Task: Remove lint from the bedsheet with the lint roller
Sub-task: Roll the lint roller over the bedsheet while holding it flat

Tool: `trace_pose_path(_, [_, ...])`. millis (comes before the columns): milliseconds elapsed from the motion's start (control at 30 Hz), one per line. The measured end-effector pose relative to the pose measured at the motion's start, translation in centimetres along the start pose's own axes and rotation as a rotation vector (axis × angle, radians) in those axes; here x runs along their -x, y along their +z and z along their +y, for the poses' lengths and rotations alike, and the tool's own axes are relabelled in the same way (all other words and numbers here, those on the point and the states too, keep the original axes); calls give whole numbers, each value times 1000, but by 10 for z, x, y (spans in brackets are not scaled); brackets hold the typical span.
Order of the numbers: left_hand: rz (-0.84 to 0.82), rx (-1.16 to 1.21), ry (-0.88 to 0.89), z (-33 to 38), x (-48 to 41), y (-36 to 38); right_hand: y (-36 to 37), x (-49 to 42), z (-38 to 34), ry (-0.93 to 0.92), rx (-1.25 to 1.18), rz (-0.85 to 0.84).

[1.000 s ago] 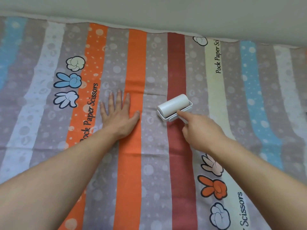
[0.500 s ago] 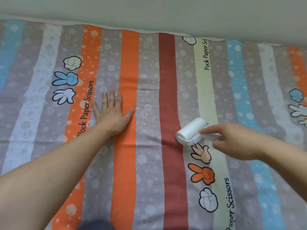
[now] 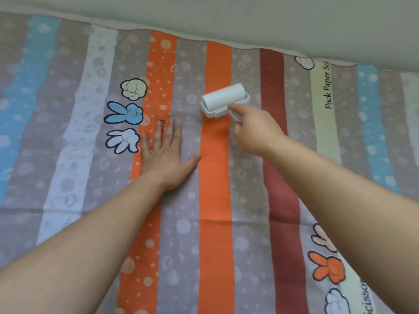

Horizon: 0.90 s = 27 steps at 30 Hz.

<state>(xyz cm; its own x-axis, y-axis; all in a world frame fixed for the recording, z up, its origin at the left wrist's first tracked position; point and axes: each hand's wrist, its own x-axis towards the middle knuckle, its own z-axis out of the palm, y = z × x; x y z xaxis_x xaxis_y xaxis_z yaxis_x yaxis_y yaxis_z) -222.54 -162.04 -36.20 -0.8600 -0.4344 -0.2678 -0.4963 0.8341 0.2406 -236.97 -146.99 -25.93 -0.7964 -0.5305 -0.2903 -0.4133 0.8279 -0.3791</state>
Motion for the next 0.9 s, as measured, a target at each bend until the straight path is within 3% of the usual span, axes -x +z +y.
trace_pose_path(200, [-30,26,25,-4,-3,-1,21,-4,3,30,107,-47])
trace_pose_path(767, [-42,-28,-30,7,2,-1,-10,171,96,112,221,-247])
trace_pose_path(900, [-63,-34,-11,4,4,-7,-32,198,114,142,123,-324])
